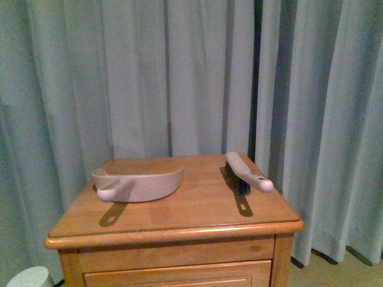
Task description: Clean up trash
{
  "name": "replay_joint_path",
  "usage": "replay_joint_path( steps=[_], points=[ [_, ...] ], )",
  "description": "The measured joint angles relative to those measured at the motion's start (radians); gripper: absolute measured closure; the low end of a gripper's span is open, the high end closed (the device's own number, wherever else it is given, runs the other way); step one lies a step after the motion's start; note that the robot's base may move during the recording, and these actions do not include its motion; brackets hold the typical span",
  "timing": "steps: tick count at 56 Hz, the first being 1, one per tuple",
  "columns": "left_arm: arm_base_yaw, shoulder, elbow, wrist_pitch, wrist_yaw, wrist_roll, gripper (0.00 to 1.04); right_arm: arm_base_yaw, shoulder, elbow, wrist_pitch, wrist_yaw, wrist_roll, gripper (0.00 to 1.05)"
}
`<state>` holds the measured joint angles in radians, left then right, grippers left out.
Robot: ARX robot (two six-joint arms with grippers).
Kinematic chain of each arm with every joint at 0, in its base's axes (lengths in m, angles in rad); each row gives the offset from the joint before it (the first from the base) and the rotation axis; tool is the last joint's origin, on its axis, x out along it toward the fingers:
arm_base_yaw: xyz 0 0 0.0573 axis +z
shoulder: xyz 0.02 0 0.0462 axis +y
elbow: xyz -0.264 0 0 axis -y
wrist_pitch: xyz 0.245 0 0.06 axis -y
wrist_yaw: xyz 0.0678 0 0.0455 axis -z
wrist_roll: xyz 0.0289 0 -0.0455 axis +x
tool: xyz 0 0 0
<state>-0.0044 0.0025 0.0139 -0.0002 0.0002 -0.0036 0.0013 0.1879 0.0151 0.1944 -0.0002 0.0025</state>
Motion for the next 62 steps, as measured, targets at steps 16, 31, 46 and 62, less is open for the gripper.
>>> replay_joint_path(
  steps=[16, 31, 46, 62],
  points=[
    [0.0, 0.0, 0.0, 0.0, 0.0, 0.0, 0.07, 0.0, 0.0, 0.0, 0.0, -0.001, 0.0, 0.07],
    [0.083, 0.187, 0.08, -0.074, 0.361, 0.117, 0.07, 0.0, 0.0, 0.0, 0.0, -0.001, 0.0, 0.07],
    [-0.161, 0.752, 0.399, 0.234, 0.235, 0.282, 0.07, 0.0, 0.0, 0.0, 0.0, 0.0, 0.0, 0.07],
    [-0.362, 1.255, 0.702, 0.271, 0.141, 0.287, 0.07, 0.0, 0.0, 0.0, 0.0, 0.0, 0.0, 0.07]
  ],
)
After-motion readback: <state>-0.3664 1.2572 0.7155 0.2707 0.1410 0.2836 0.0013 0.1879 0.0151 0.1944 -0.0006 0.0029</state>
